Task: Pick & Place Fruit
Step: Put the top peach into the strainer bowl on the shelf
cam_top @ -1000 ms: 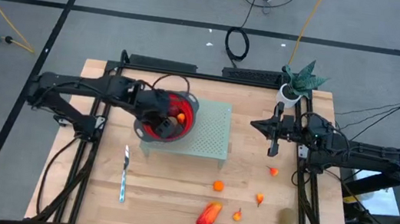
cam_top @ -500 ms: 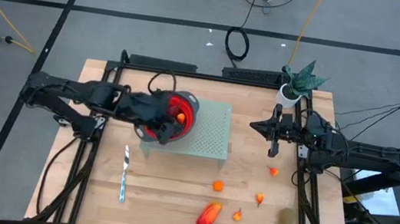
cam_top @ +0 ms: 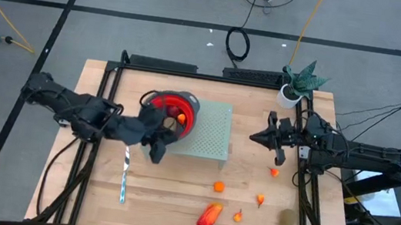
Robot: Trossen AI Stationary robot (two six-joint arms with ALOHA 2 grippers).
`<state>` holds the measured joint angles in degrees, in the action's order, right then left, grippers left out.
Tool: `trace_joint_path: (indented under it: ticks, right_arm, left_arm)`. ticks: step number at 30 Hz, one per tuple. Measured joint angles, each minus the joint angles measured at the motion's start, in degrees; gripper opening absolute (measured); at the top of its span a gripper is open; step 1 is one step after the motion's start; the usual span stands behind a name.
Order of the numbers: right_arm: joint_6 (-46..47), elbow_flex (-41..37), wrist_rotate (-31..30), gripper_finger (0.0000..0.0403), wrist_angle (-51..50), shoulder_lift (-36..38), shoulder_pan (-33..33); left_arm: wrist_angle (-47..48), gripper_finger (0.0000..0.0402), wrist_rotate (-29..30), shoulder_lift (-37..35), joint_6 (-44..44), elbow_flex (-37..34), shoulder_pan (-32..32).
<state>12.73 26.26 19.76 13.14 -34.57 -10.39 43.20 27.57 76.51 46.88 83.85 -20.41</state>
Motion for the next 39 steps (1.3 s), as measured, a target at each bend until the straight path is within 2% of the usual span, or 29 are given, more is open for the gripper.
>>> trace_joint_path:
  ticks: [8, 10, 13, 26, 39]
  right_arm:
    - [3.21, 0.0, 7.22, 0.0, 0.0, 0.0, 0.0]
    - [3.88, 0.0, 8.98, 0.0, -0.02, 0.0, 0.0]
    - [4.62, 0.0, 10.54, 0.0, -0.17, 0.0, 0.0]
    - [6.12, 0.0, 10.79, 0.0, -0.26, 0.0, 0.0]
    - [5.89, 0.0, 9.85, 0.0, -0.18, -0.28, 0.0]
  left_arm:
    - [-0.06, 0.0016, 1.03, 0.0, -4.77, 0.0, -3.65]
    - [-0.13, 0.0005, 1.1, 0.0, -6.58, 0.0, -4.16]
    - [-0.16, 0.0011, 1.09, 0.0, -9.48, 0.0, -4.58]
    - [-1.07, 0.0004, 2.09, -0.56, -20.45, 0.0, -5.15]
    - [6.04, 0.0006, 2.52, -9.24, -24.56, 0.0, -5.18]
